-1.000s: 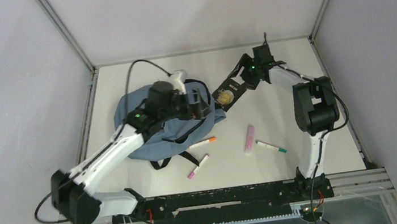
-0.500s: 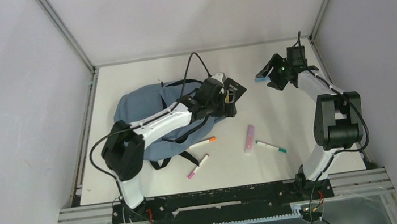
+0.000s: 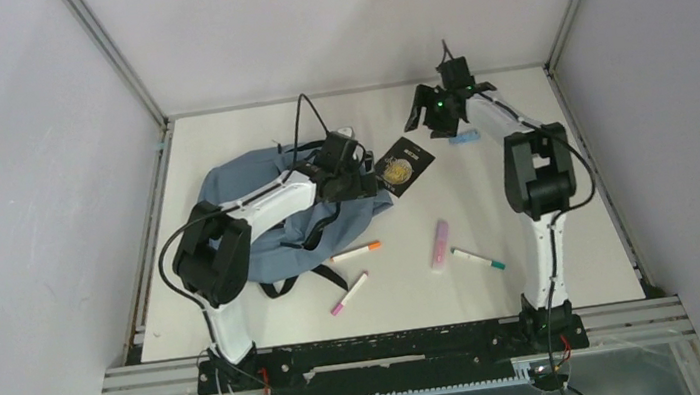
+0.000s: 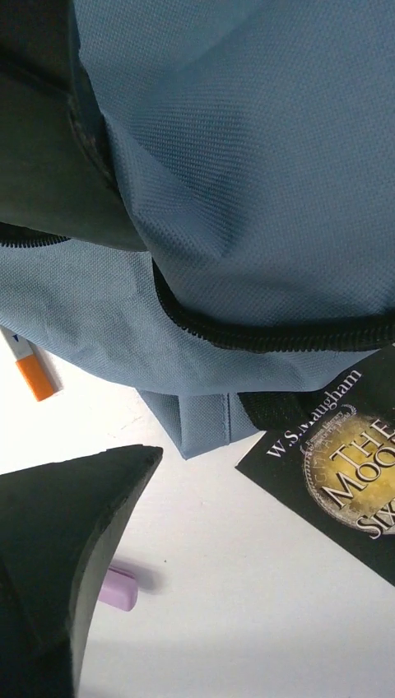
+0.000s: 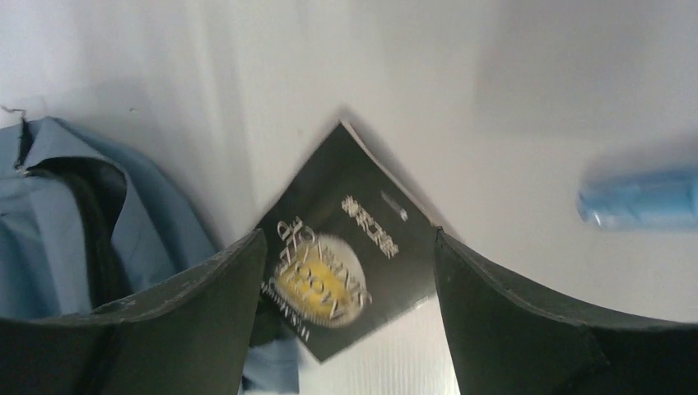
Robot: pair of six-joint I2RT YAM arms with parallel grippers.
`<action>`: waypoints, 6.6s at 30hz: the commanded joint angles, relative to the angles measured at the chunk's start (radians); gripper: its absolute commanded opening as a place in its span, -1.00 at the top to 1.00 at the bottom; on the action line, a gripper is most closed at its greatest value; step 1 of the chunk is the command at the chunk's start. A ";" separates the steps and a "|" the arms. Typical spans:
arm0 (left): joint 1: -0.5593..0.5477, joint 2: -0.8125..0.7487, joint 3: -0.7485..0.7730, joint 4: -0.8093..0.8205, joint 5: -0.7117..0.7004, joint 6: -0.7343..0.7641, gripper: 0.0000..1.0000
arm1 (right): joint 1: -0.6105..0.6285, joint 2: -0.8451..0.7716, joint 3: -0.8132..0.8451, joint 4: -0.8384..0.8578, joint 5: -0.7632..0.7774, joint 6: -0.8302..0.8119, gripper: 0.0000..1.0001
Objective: Pack the student bag
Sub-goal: Adjust the student bag at the center of the board, then pick up the book from the center of the board, then place the book in the student bag.
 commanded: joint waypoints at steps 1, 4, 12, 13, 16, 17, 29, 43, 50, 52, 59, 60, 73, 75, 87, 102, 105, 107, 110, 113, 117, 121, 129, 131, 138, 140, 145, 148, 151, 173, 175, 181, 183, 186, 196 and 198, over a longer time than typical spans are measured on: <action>0.002 -0.035 0.000 0.001 0.031 -0.007 -0.82 | 0.020 0.144 0.207 -0.145 0.060 -0.087 -0.65; 0.002 -0.068 -0.004 0.021 0.075 -0.027 -0.82 | 0.056 0.229 0.344 -0.230 0.118 -0.149 -0.66; -0.004 -0.149 0.010 -0.004 0.071 -0.036 -0.82 | 0.165 0.294 0.430 -0.282 0.367 -0.214 -0.86; -0.008 -0.151 0.022 -0.018 0.047 -0.030 -0.82 | 0.167 0.303 0.434 -0.283 0.368 -0.196 -0.87; -0.018 -0.158 0.055 -0.063 0.023 -0.013 -0.83 | 0.174 0.359 0.487 -0.355 0.420 -0.138 -0.87; -0.019 -0.163 0.057 -0.067 0.028 -0.011 -0.83 | 0.176 0.380 0.513 -0.399 0.454 -0.114 -0.86; -0.025 -0.156 0.057 -0.060 0.088 -0.022 -0.84 | 0.141 0.096 0.099 -0.358 0.502 0.042 -0.64; -0.123 -0.001 0.177 -0.028 0.203 -0.079 -0.90 | -0.039 -0.237 -0.384 -0.128 0.132 0.072 -0.86; -0.138 0.121 0.257 -0.032 0.126 -0.176 -0.90 | -0.130 -0.403 -0.585 0.061 -0.061 0.058 -0.96; -0.135 0.179 0.314 -0.068 0.098 -0.189 -0.90 | -0.130 -0.404 -0.605 0.072 -0.066 0.047 -0.95; -0.126 0.310 0.427 -0.099 0.003 -0.210 -0.90 | -0.130 -0.380 -0.660 0.143 -0.128 0.068 -0.94; -0.124 0.325 0.439 -0.107 -0.004 -0.212 -0.90 | -0.130 -0.373 -0.660 0.150 -0.137 0.072 -0.94; -0.115 0.423 0.512 -0.113 0.195 -0.266 -0.85 | -0.167 -0.328 -0.662 0.181 -0.195 0.085 -0.94; -0.114 0.418 0.508 -0.100 0.223 -0.281 -0.84 | -0.168 -0.323 -0.666 0.189 -0.199 0.090 -0.94; -0.067 0.277 0.308 0.203 0.389 -0.430 -0.61 | -0.186 -0.296 -0.732 0.273 -0.273 0.136 -0.91; -0.055 0.222 0.165 0.420 0.462 -0.527 0.43 | -0.192 -0.310 -0.752 0.279 -0.275 0.149 -0.89; -0.051 0.217 0.164 0.396 0.455 -0.512 0.76 | -0.194 -0.314 -0.752 0.273 -0.272 0.149 -0.89; -0.047 0.210 0.163 0.377 0.457 -0.501 0.89 | -0.200 -0.327 -0.753 0.262 -0.283 0.141 -0.89; -0.036 0.176 0.152 0.367 0.468 -0.475 1.00 | -0.213 -0.373 -0.755 0.234 -0.296 0.126 -0.92; -0.021 0.125 0.145 0.330 0.487 -0.432 0.99 | -0.235 -0.445 -0.768 0.209 -0.333 0.114 -0.95; 0.005 0.051 0.134 0.317 0.576 -0.398 0.96 | -0.273 -0.534 -0.804 0.218 -0.437 0.117 -0.99; 0.033 -0.001 0.124 0.333 0.689 -0.392 0.94 | -0.311 -0.590 -0.911 0.472 -0.702 0.227 -0.99; 0.048 -0.047 0.101 0.426 0.813 -0.416 0.88 | -0.299 -0.661 -1.002 0.782 -0.925 0.415 -0.99; 0.050 -0.043 0.103 0.425 0.816 -0.412 0.88 | -0.289 -0.687 -1.008 0.835 -0.941 0.460 -0.99; 0.053 -0.043 0.094 0.433 0.828 -0.418 0.87 | -0.252 -0.724 -1.031 1.084 -0.954 0.678 -0.68; 0.062 -0.048 0.091 0.432 0.830 -0.414 0.86 | -0.247 -0.737 -1.035 1.119 -0.946 0.714 -0.40; 0.080 -0.061 0.087 0.408 0.827 -0.384 0.79 | -0.238 -0.768 -1.035 1.067 -0.916 0.708 0.49; 0.084 -0.070 0.090 0.370 0.806 -0.343 0.43 | -0.238 -0.791 -1.035 1.008 -0.878 0.689 1.00; 0.097 -0.101 0.097 0.240 0.722 -0.241 -0.11 | -0.247 -0.822 -1.035 0.919 -0.826 0.646 1.00; -0.088 0.150 0.473 -0.466 -0.339 0.240 -0.39 | -0.331 -1.062 -0.921 0.115 -0.351 0.176 1.00; -0.088 0.195 0.507 -0.492 -0.365 0.227 -0.37 | -0.330 -1.061 -0.921 0.111 -0.360 0.175 1.00; -0.086 0.242 0.502 -0.501 -0.438 0.193 -0.24 | -0.330 -1.064 -0.921 0.125 -0.373 0.185 1.00; -0.086 0.243 0.492 -0.493 -0.455 0.194 -0.17 | -0.330 -1.059 -0.921 0.130 -0.379 0.190 1.00; -0.084 0.236 0.485 -0.492 -0.483 0.197 0.06 | -0.328 -1.057 -0.921 0.133 -0.382 0.194 1.00; -0.057 -0.029 0.384 -0.445 -0.320 0.201 1.00 | -0.273 -1.056 -0.921 0.183 -0.424 0.212 1.00; -0.024 -0.109 0.336 -0.418 -0.257 0.184 1.00 | -0.199 -1.044 -0.922 0.220 -0.424 0.230 1.00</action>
